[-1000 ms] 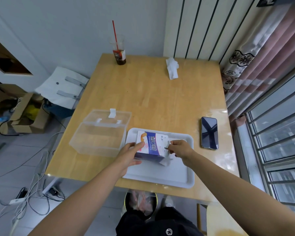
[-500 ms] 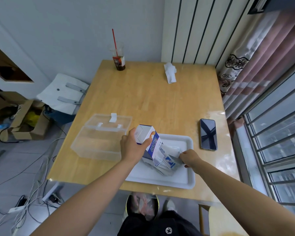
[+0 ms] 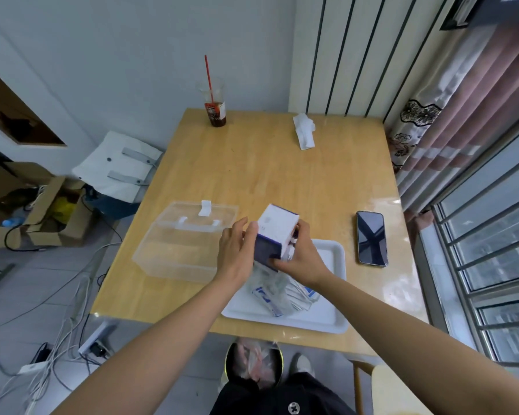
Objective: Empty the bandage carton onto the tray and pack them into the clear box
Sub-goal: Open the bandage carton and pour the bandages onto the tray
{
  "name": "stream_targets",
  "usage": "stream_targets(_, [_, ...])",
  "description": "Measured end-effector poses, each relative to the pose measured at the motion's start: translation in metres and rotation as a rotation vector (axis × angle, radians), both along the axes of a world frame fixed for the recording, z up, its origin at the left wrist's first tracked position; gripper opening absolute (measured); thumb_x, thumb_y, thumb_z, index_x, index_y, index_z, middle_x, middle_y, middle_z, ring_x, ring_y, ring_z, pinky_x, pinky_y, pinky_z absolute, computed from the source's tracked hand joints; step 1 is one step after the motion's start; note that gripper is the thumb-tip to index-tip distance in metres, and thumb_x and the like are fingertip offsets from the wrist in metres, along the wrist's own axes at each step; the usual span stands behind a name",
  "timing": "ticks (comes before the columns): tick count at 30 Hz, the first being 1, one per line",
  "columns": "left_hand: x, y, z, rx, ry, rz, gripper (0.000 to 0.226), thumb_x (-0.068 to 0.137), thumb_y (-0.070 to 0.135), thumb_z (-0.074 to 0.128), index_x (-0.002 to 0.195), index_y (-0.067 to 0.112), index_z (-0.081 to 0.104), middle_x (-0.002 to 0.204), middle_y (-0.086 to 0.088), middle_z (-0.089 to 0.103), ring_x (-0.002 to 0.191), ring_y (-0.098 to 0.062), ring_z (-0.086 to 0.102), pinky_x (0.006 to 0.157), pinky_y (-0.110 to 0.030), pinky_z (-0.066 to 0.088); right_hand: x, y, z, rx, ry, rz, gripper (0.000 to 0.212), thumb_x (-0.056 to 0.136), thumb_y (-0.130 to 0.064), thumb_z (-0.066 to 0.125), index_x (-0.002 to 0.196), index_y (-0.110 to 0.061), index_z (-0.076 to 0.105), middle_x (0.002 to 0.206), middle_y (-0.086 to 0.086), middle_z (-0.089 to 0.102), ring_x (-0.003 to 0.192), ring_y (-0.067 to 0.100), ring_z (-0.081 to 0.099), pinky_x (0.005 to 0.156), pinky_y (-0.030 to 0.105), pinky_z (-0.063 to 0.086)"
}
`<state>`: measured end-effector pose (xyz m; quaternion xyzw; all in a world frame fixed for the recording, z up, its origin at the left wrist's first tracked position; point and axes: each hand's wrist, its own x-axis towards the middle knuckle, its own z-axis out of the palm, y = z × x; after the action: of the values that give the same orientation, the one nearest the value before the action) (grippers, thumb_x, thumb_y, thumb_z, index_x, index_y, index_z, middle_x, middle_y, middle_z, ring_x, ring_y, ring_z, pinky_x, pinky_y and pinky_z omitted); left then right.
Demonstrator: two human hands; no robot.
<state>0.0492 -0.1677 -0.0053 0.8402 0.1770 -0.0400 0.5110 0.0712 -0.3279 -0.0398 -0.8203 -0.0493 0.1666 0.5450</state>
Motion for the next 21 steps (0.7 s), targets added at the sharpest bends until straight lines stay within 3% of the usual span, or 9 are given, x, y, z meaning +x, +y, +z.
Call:
stream_targets(5, [-0.003,0.009,-0.012,-0.019,0.068,-0.073,0.048,0.096,0.046,0.031,0.134,0.023,0.050,0.136,0.000,0.050,0.127,-0.017,0.044,0.105,-0.032,0.034,-0.004,-0.010,0.004,-0.046,-0.039,-0.050,0.093,0.068,-0.026,0.084,0.136,-0.019,0.021,0.122,-0.011,0.045,0.111,0.005,0.049,0.085,0.020,0.043])
stream_targets(8, [-0.004,0.006,-0.016,-0.042,0.086,-0.123,0.040,0.097,0.032,0.044,0.135,0.023,0.048,0.129,0.000,0.053,0.120,-0.016,0.049,0.101,-0.032,0.040,-0.004,-0.011,0.007,-0.096,-0.037,-0.093,0.095,0.061,-0.042,0.082,0.134,-0.024,0.023,0.122,-0.010,0.049,0.112,0.012,0.053,0.090,0.033,0.048])
stream_targets(12, [-0.005,0.002,-0.009,-0.192,0.084,-0.258,0.054,0.089,0.018,0.061,0.137,0.030,0.040,0.129,0.013,0.051,0.119,-0.001,0.046,0.085,-0.012,0.038,0.002,-0.006,0.016,-0.080,0.008,-0.187,0.095,0.052,-0.068,0.077,0.124,-0.031,0.028,0.120,-0.012,0.056,0.111,0.011,0.057,0.094,0.038,0.048])
stream_targets(14, [-0.004,0.000,-0.005,-0.254,0.084,-0.296,0.063,0.084,0.020,0.068,0.136,0.033,0.035,0.122,0.018,0.054,0.115,0.005,0.049,0.073,-0.009,0.043,0.006,-0.001,0.028,-0.023,0.041,-0.193,0.078,0.062,-0.066,0.075,0.116,-0.031,0.031,0.119,-0.010,0.059,0.106,0.004,0.058,0.092,0.031,0.049])
stream_targets(16, [0.000,-0.003,-0.003,-0.279,0.065,-0.250,0.061,0.081,0.029,0.072,0.132,0.028,0.039,0.117,0.015,0.059,0.106,0.003,0.056,0.072,-0.011,0.044,0.011,0.003,0.042,0.108,0.093,-0.123,0.041,0.084,-0.053,0.065,0.108,-0.028,0.043,0.115,-0.007,0.062,0.097,-0.004,0.060,0.084,0.016,0.048])
stream_targets(17, [0.004,-0.003,-0.001,-0.295,0.061,-0.202,0.060,0.078,0.036,0.074,0.128,0.025,0.044,0.115,0.011,0.062,0.103,-0.001,0.059,0.074,-0.014,0.045,0.014,0.005,0.049,0.170,0.124,-0.087,0.032,0.091,-0.054,0.054,0.108,-0.028,0.050,0.113,-0.008,0.062,0.098,-0.004,0.060,0.085,0.014,0.047])
stream_targets(19, [0.012,-0.003,0.001,-0.404,0.110,-0.079,0.060,0.068,0.053,0.070,0.119,0.024,0.056,0.110,0.003,0.068,0.102,-0.014,0.064,0.079,-0.024,0.045,0.023,-0.001,0.055,0.201,0.186,-0.066,0.054,0.092,-0.068,0.033,0.120,-0.029,0.058,0.117,-0.008,0.063,0.104,0.004,0.059,0.094,0.024,0.044])
stream_targets(21, [0.019,0.003,0.006,-0.614,0.230,0.095,0.046,0.074,0.057,0.058,0.105,0.023,0.063,0.098,-0.001,0.069,0.094,-0.022,0.063,0.078,-0.031,0.044,0.029,-0.009,0.059,0.213,0.253,-0.041,0.064,0.097,-0.062,0.016,0.124,-0.024,0.059,0.110,-0.003,0.065,0.091,0.010,0.060,0.086,0.028,0.045])
